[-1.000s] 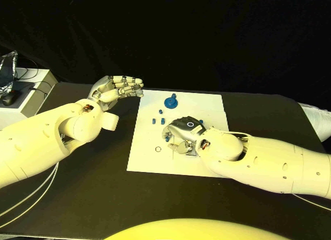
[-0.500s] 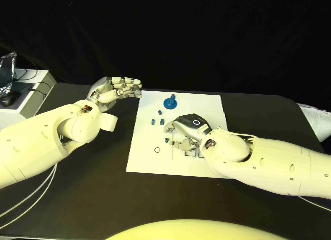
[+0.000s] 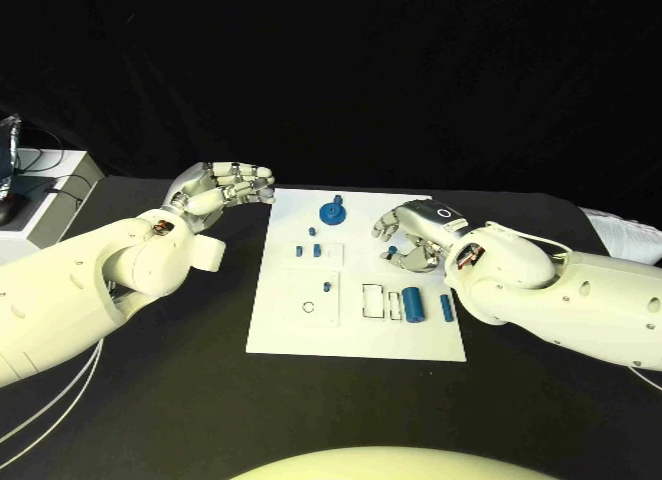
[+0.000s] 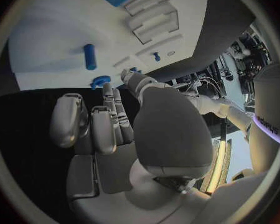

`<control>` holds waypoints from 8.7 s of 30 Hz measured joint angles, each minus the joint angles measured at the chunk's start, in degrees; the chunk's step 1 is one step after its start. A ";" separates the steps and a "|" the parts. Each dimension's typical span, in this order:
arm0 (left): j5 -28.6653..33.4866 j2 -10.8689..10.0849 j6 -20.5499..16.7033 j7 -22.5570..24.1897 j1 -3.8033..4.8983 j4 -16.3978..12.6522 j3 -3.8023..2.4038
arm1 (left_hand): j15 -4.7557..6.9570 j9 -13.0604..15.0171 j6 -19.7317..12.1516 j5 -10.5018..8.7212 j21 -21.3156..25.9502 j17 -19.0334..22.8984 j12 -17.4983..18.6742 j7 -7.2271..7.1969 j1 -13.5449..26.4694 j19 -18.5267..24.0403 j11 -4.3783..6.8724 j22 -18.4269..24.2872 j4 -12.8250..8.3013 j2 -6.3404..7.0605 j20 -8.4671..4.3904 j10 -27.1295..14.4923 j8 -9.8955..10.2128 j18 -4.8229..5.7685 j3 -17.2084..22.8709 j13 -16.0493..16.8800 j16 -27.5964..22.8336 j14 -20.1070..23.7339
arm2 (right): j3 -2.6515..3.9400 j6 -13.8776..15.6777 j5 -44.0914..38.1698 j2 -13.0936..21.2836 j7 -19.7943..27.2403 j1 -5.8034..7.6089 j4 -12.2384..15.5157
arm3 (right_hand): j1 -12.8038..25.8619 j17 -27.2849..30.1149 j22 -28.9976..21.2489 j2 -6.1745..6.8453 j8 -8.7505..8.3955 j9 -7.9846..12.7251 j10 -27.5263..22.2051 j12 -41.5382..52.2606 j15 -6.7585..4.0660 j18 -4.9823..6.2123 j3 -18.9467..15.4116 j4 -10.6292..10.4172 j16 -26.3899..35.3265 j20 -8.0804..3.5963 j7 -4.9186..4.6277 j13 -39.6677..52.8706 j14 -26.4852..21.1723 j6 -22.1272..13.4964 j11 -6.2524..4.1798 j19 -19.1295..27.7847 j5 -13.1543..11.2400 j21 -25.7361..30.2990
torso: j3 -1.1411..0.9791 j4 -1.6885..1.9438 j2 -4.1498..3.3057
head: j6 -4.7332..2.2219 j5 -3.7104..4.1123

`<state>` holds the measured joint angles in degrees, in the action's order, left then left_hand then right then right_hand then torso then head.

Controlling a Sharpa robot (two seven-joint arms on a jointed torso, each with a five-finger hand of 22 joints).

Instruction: Assemble the parts on the task board

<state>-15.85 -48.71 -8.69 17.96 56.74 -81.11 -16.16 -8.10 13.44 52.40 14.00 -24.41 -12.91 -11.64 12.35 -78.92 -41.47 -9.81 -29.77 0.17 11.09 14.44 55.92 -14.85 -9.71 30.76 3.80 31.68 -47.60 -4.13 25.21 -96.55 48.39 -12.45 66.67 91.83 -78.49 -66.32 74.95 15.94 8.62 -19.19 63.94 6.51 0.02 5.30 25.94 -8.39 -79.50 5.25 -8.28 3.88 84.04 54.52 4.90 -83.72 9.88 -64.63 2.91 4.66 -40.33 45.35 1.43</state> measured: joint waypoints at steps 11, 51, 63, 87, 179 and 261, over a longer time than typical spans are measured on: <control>-0.01 -0.31 0.31 0.20 0.00 0.62 0.00 | 0.00 0.00 -0.18 0.00 0.62 0.06 0.00 -0.18 0.00 -0.40 0.00 0.51 0.16 0.00 0.00 0.00 0.00 -0.01 -0.16 0.00 0.00 0.00 | 0.10 -5.88 1.85 0.96 2.11 1.10 -3.74 | -4.85 0.34 -0.01 -3.03 -1.56 0.37 -1.66 -0.33 0.00 0.00 -15.83 -4.09 -0.28 0.11 0.43 0.09 0.00 -0.56 0.22 -0.10 0.32 0.49 | -0.02 -0.14 -0.01 | -0.23 0.61; -0.02 -0.37 0.35 0.26 -0.01 0.91 0.00 | 0.20 -0.12 -0.39 0.00 1.56 0.16 0.00 0.03 -0.01 -0.81 -0.01 1.19 0.16 0.00 0.00 -0.01 0.01 -0.01 -0.16 -0.02 -0.46 0.20 | -0.08 -7.70 -1.19 -2.63 3.32 0.65 -6.97 | -9.25 -0.23 -0.03 -4.14 -0.21 -0.23 5.24 -1.40 -0.75 0.00 -2.91 -7.73 -0.98 -0.33 1.25 0.08 -0.10 5.81 -1.33 -0.28 -2.80 -1.76 | 0.05 -0.14 -0.04 | 0.27 0.30; -0.01 -0.47 0.34 0.24 -0.01 0.88 0.00 | 0.20 -0.12 -0.39 0.00 1.56 0.15 0.00 0.03 -0.01 -0.81 -0.01 1.26 0.16 0.00 0.00 -0.01 0.01 -0.01 -0.16 -0.02 -0.46 0.20 | -0.15 -7.69 -1.69 -2.98 3.23 0.14 -7.45 | -9.04 -0.06 -0.04 -3.92 -0.21 -0.50 5.75 -1.84 -0.75 0.00 -1.14 -7.68 -0.95 -0.32 1.17 -0.02 -0.11 6.14 -1.24 -0.28 -2.80 -1.76 | 0.04 -0.10 -0.03 | 0.53 0.19; -0.01 -0.50 0.31 0.22 -0.02 1.11 0.00 | 0.20 -0.19 -0.39 0.00 1.77 0.14 0.00 0.03 -0.01 -1.02 -0.01 1.44 0.32 0.00 0.21 -0.01 0.01 -0.01 0.00 -0.03 -0.45 0.20 | -0.29 -2.41 -1.99 -1.67 2.92 -0.31 -5.13 | -7.52 -0.90 0.00 -4.86 3.88 -4.59 9.16 -2.44 -1.55 -0.91 5.23 -3.66 -1.63 -1.16 1.50 0.93 -0.09 8.48 0.49 -0.29 -3.11 -5.55 | 0.04 -0.15 0.10 | 0.55 0.20; 0.34 1.26 0.21 -0.01 -0.01 3.22 0.03 | 0.20 -0.26 -0.38 0.00 2.88 0.14 0.00 0.03 -0.01 -1.42 -0.01 2.20 0.62 0.00 0.20 -0.01 0.01 0.00 0.00 -0.03 -0.45 0.20 | -2.12 -4.57 -6.33 -14.06 1.42 -4.47 -0.09 | -5.34 -0.41 -0.01 -4.76 4.59 -6.14 9.24 -2.92 -1.51 -0.90 7.67 -1.22 -1.83 -1.14 1.62 1.08 -0.07 8.17 0.58 -0.28 -2.93 -5.52 | 0.08 -0.02 0.21 | 2.17 -4.38; 0.35 -2.01 0.56 -0.04 -2.88 1.18 0.10 | 0.42 -0.71 -1.21 0.00 4.87 0.12 -0.29 -0.38 -0.01 -2.65 0.20 3.87 1.97 0.00 0.20 0.20 -0.31 -0.01 -0.24 -0.03 -0.67 -0.43 | -2.34 -15.79 40.13 9.46 -21.83 1.11 9.50 | 18.26 -8.65 -0.04 -8.31 13.77 -16.11 20.08 83.38 -2.90 -2.71 -18.39 -8.45 -9.20 -2.27 2.89 71.06 -0.21 -0.78 -3.90 -0.18 9.06 -17.30 | -0.14 -2.31 1.68 | 1.71 3.94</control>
<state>-15.50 -50.72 -8.13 17.92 53.86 -79.92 -16.06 -7.69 12.73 51.19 14.00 -19.54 -12.80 -11.93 11.97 -78.93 -44.13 -9.62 -25.91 2.14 11.09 14.64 56.12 -15.16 -9.72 30.52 3.77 31.01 -48.03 -6.46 9.42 -56.41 57.85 -34.28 67.78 101.33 -60.24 -74.97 74.91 7.62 22.39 -35.30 84.03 89.88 -2.88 2.59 7.55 -16.84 -88.70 2.97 -5.39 74.94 83.84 53.74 1.01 -83.90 18.94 -81.94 2.77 2.36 -38.65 47.06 5.37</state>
